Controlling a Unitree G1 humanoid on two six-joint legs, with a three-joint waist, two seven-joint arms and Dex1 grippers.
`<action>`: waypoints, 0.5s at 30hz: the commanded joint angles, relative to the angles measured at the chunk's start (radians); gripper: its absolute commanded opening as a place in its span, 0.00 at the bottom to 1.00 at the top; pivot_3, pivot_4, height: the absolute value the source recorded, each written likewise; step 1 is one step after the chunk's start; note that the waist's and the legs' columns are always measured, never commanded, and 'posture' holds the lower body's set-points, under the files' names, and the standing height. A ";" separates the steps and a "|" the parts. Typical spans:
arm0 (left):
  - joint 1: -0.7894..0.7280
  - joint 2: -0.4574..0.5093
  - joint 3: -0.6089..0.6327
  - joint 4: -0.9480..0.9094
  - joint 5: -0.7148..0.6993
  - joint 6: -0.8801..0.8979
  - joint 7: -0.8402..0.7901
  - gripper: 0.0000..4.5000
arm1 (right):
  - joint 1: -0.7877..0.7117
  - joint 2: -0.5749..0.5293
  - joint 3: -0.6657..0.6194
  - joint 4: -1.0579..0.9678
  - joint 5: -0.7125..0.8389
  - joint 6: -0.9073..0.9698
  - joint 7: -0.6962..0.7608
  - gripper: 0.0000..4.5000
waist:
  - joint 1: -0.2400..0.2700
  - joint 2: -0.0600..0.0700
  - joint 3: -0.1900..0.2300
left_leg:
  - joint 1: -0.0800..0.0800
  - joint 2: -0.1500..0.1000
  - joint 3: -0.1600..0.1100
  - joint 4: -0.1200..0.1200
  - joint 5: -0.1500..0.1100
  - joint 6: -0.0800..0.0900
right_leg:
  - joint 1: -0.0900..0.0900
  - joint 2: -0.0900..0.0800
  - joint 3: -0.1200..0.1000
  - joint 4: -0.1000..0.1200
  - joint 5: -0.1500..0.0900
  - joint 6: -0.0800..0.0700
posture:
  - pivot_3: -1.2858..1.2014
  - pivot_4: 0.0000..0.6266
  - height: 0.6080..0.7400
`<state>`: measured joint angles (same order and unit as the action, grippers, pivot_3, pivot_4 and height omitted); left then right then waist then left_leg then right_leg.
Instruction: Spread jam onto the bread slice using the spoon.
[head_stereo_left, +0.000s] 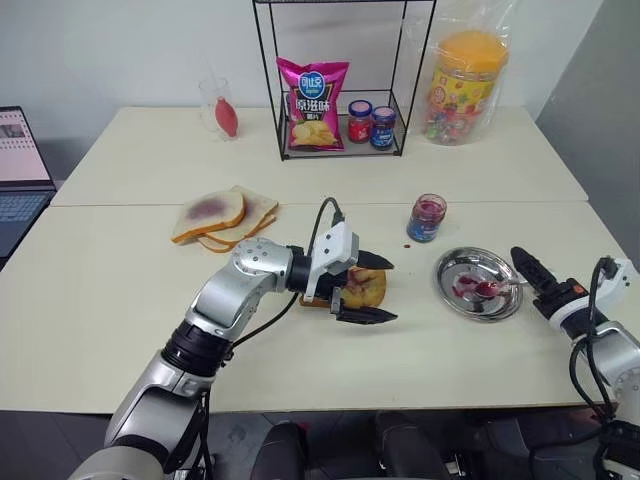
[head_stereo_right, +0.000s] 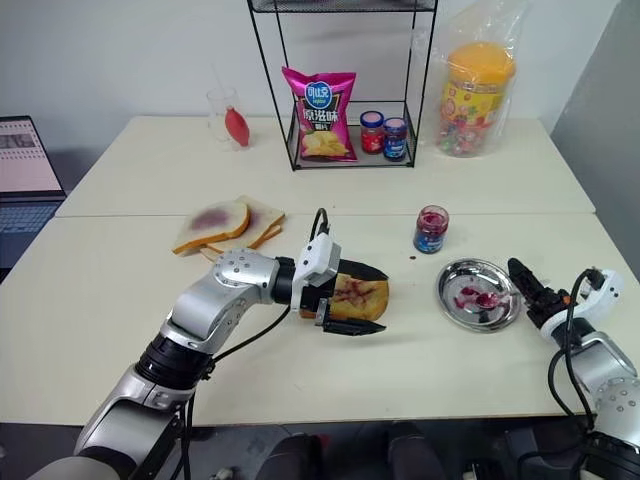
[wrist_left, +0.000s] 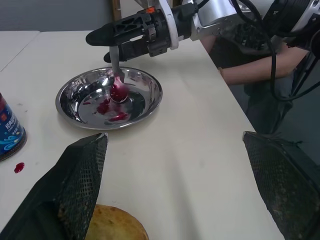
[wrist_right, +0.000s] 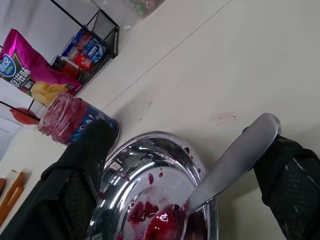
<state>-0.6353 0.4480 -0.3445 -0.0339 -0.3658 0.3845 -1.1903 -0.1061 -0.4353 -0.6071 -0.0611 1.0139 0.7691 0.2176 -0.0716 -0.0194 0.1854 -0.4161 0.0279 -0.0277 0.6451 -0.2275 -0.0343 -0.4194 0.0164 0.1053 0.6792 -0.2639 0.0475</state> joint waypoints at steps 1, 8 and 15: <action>0.002 0.001 0.024 -0.039 -0.001 -0.009 0.004 1.00 | -0.011 -0.033 -0.010 0.004 -0.018 -0.022 0.027 0.98 | 0.000 0.000 0.000 | 0.000 0.000 0.000 0.000 0.000 0.000 | 0.000 0.000 0.000 0.000 0.000 0.000 | 0.52 0.24 1.00; -0.005 -0.011 0.036 -0.007 0.016 -0.046 0.024 1.00 | 0.016 -0.089 -0.046 0.022 -0.043 -0.015 0.044 0.98 | 0.001 0.000 0.000 | 0.000 0.000 0.000 0.000 0.000 0.000 | 0.000 0.000 0.000 0.000 0.000 0.000 | 0.52 0.24 1.00; -0.056 0.032 0.146 0.128 0.052 -0.123 0.073 1.00 | 0.038 -0.312 -0.095 -0.034 -0.083 0.018 0.123 0.98 | 0.002 0.002 0.000 | 0.001 -0.001 0.001 0.000 0.000 0.000 | 0.000 0.000 0.001 0.000 0.000 0.000 | 0.52 0.24 1.00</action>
<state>-0.6540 0.4488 -0.2784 0.0570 -0.3235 0.2989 -1.1374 -0.0687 -0.6691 -0.6741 -0.0170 0.9503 0.7826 0.2863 -0.0701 -0.0178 0.1849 -0.4152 0.0272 -0.0265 0.6455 -0.2275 -0.0342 -0.4193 0.0164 0.1066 0.6798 -0.2638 0.0477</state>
